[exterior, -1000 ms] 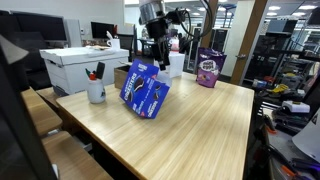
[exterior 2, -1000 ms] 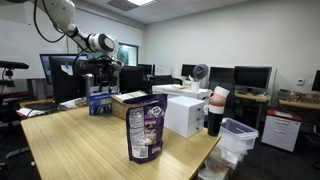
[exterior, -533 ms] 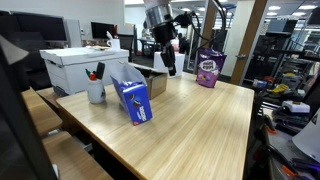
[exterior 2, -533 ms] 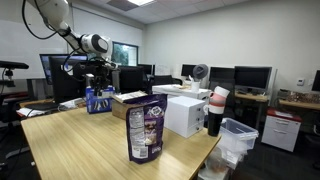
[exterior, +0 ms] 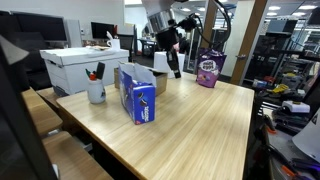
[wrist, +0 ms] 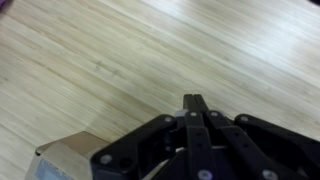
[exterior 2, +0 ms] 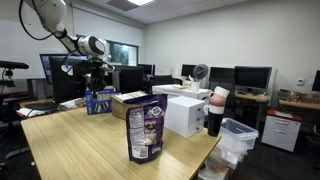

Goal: Pick up the blue oreo cakesters from the table and place them in the blue box one by one

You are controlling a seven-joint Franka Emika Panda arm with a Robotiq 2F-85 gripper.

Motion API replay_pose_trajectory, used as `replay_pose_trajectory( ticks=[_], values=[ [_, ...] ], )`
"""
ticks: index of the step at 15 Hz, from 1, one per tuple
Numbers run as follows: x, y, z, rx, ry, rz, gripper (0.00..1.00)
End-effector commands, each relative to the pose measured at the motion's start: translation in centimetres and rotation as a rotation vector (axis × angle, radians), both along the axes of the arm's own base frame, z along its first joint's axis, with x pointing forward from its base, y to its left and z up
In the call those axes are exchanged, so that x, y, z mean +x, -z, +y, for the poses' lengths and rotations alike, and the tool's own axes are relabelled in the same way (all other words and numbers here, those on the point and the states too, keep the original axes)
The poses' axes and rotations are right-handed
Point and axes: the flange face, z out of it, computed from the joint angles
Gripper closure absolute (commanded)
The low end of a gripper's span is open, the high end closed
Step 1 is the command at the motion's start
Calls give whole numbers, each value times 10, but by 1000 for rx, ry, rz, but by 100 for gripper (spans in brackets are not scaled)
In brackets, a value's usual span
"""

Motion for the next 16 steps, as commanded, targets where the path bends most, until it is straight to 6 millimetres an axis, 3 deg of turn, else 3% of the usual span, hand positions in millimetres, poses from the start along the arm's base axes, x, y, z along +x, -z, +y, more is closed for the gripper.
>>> replay_pose_trajectory(
  ticks=[1, 7, 8, 12, 14, 16],
  values=[
    [-10, -5, -29, -81, -117, 24, 96],
    [-17, -13, -82, 52, -107, -234, 97],
    [-32, -19, -112, 114, -41, -293, 97],
    [-64, -30, -154, 259, 123, -389, 95],
    [-73, -35, -172, 330, 186, -428, 70],
    [-74, -39, -182, 380, 250, -443, 62]
  ],
)
